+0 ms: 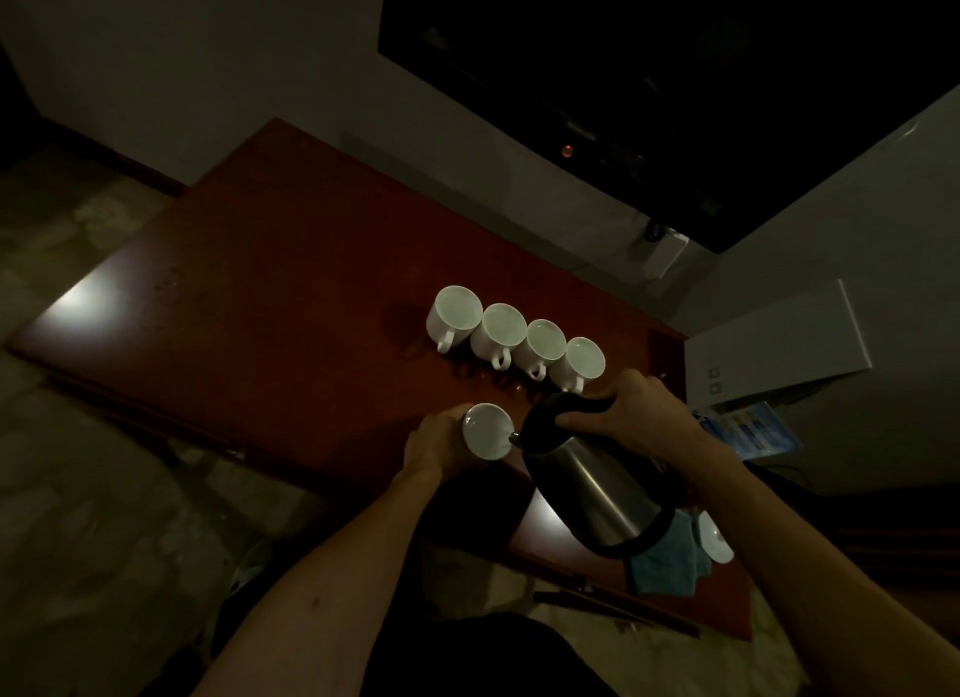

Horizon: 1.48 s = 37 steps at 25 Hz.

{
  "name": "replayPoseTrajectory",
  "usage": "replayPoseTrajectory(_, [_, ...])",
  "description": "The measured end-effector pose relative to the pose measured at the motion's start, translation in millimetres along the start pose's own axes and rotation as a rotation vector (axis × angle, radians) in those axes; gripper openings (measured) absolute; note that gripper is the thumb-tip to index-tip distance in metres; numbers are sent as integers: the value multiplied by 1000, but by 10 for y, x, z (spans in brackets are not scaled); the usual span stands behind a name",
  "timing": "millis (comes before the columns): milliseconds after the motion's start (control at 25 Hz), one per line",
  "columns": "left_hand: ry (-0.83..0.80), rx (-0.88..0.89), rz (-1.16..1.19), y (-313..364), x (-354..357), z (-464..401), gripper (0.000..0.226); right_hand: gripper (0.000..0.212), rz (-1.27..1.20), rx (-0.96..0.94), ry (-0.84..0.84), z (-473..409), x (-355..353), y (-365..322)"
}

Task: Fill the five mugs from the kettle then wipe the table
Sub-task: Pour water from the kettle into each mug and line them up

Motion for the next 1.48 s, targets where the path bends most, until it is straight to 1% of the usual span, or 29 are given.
replayPoseTrajectory(160, [-1,8,-5,4,-15,-6,75,109,18,3,3,-31,-13,6])
replayPoseTrajectory(320, [12,21,-41,23,-27,-3,75,119,47,23,28,-82,-13,83])
replayPoseTrajectory(400, [20,22,-35,16,-24,-1,73,121,51,31,15,-99,7,119])
replayPoseTrajectory(480, [17,17,-38,13,-16,-3,71,120,51,35,10,-122,14,142])
replayPoseTrajectory(720, [5,24,-48,16,-9,-14,75,120,55,55,18,-138,25,170])
replayPoseTrajectory(1000, [24,37,-58,23,-30,-6,71,123,22,35,17,-168,1,61])
replayPoseTrajectory(1200, [21,40,-65,13,-17,-8,75,125,10,47,18,-180,36,95])
replayPoseTrajectory(1480, [29,39,-61,5,-12,-8,74,126,16,40,-3,-180,18,94])
Point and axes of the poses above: each hand's wrist, its own z-axis away from the middle knuckle, its own x-axis out of the palm, y = z × x, the point moved 9 cm from there along -z, towards the middle knuckle, and after that the axes turned 1 degree about -x, right-handed, at the moved point
